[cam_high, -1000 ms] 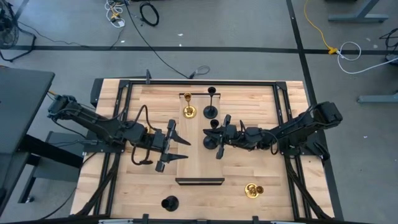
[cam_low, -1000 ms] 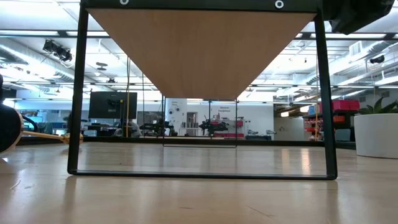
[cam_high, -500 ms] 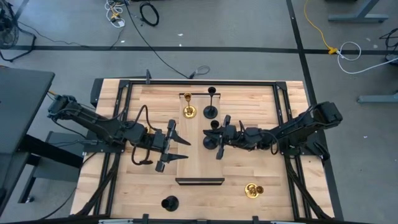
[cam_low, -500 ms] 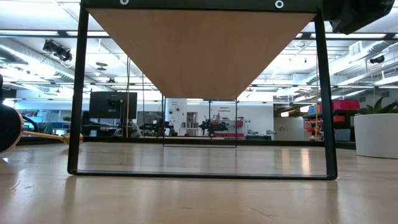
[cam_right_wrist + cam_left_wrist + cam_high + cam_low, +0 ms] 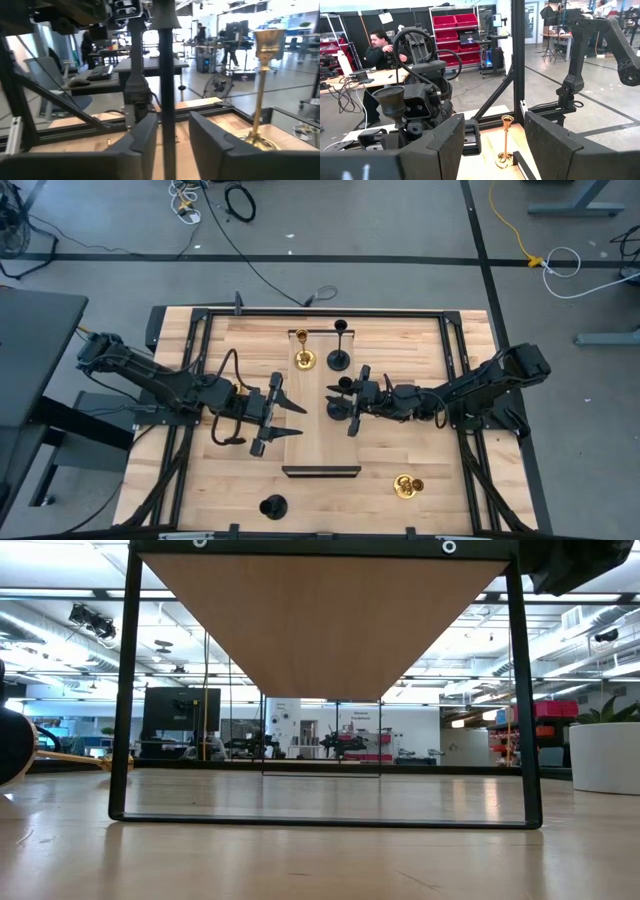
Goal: Pick & Place candle stick holders
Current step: Put the top black candle holder on the shelf, then put the top gold candle holder on the shelf
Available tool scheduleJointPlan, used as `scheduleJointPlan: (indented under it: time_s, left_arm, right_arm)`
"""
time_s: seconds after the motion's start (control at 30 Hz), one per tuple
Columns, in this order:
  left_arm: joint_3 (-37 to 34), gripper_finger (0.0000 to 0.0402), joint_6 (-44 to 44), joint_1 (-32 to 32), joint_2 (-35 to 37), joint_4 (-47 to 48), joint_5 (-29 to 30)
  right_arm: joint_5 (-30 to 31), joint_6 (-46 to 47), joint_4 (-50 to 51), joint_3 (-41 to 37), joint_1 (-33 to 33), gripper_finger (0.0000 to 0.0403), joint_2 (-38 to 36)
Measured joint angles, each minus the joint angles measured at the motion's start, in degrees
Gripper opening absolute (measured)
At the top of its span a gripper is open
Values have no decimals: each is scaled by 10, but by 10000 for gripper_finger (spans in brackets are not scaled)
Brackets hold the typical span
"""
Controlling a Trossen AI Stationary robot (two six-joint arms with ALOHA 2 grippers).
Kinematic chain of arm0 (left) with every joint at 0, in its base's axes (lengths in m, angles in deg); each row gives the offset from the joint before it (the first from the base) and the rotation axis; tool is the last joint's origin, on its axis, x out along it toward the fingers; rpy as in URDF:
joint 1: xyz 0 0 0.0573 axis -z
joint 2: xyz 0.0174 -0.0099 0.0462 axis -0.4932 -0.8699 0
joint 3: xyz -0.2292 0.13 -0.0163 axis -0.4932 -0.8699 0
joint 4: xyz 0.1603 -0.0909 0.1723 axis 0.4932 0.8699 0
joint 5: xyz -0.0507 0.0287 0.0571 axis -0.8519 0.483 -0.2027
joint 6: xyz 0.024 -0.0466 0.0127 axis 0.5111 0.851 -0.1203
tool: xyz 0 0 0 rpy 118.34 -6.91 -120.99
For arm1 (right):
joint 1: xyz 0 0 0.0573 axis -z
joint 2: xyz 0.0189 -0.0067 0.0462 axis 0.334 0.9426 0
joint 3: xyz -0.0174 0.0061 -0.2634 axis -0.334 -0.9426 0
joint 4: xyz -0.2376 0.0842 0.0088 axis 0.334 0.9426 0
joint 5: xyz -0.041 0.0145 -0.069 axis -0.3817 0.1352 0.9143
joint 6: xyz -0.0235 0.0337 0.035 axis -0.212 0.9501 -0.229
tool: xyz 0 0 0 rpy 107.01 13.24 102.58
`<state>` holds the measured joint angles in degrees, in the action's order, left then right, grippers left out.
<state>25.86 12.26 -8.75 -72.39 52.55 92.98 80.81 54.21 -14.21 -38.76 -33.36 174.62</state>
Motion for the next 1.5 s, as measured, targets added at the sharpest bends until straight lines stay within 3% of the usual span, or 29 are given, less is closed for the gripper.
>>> scheduleJointPlan:
  time_s: [0.2, 0.37, 0.87, 1.27, 1.37, 1.5]
  left_arm:
    - [0, 208, 0, 0, 0, 0, 0]
    - [0, 209, 0, 0, 0, 2, 0]
    - [0, 209, 2, 1, 0, 21, 0]
    - [0, 209, 7, 28, 52, 89, 6]
    - [0, 208, 10, 47, 68, 131, 38]
    - [0, 208, 37, 81, 96, 212, 143]
  right_arm:
    - [-17, 0, 3, 0, 0, 186, -5]
    - [-11, -1, 24, 0, -1, 213, -21]
    - [-8, 29, 261, 0, -19, 217, -147]
    - [-8, 102, 488, 0, -75, 217, -264]
    - [-8, 130, 527, 0, -91, 217, -282]
    - [-8, 157, 551, 0, -117, 217, -297]
